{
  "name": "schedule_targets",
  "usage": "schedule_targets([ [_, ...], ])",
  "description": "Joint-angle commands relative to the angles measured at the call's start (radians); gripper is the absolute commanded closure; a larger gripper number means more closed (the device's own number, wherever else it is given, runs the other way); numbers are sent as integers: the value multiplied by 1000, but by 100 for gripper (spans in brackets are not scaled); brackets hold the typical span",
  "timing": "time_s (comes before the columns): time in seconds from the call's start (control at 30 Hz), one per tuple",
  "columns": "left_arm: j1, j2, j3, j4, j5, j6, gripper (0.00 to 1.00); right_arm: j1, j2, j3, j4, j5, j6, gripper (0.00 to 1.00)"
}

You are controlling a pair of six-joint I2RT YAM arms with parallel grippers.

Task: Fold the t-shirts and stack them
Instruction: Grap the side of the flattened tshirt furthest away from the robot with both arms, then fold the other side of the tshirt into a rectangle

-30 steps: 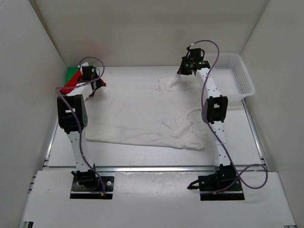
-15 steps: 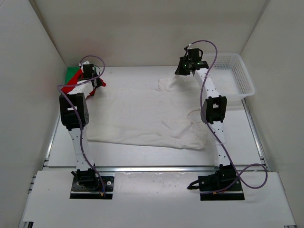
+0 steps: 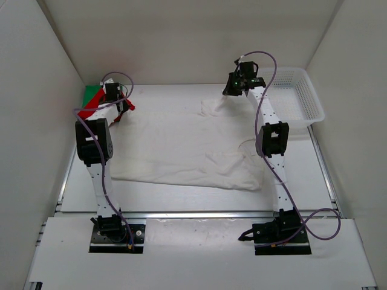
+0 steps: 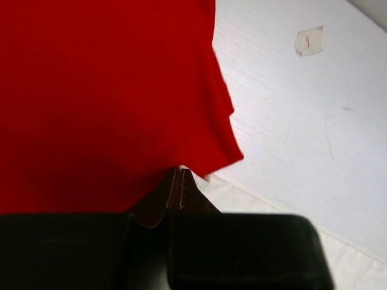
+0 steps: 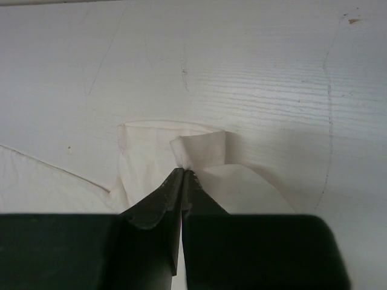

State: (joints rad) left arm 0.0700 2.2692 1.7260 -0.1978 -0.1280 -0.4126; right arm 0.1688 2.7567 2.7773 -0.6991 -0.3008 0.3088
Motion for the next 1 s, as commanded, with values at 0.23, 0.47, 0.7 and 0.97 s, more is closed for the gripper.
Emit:
schedule_targets([
  [0.23,7,-267,-241,146,96,-72,100,21,-104,44,-223,12,-88,100],
  [0.47,47,-378,-362,186,157,-118,100,40,-209,38,-362,98,-129,100],
  [0.7,89,-431,-443,231,214,-146,100,106,-441,-259,-367,235,-177,100],
  [0.97,97,-476,-493,250,235,-141,100,87,-887,-1047,93,203,-169,100],
])
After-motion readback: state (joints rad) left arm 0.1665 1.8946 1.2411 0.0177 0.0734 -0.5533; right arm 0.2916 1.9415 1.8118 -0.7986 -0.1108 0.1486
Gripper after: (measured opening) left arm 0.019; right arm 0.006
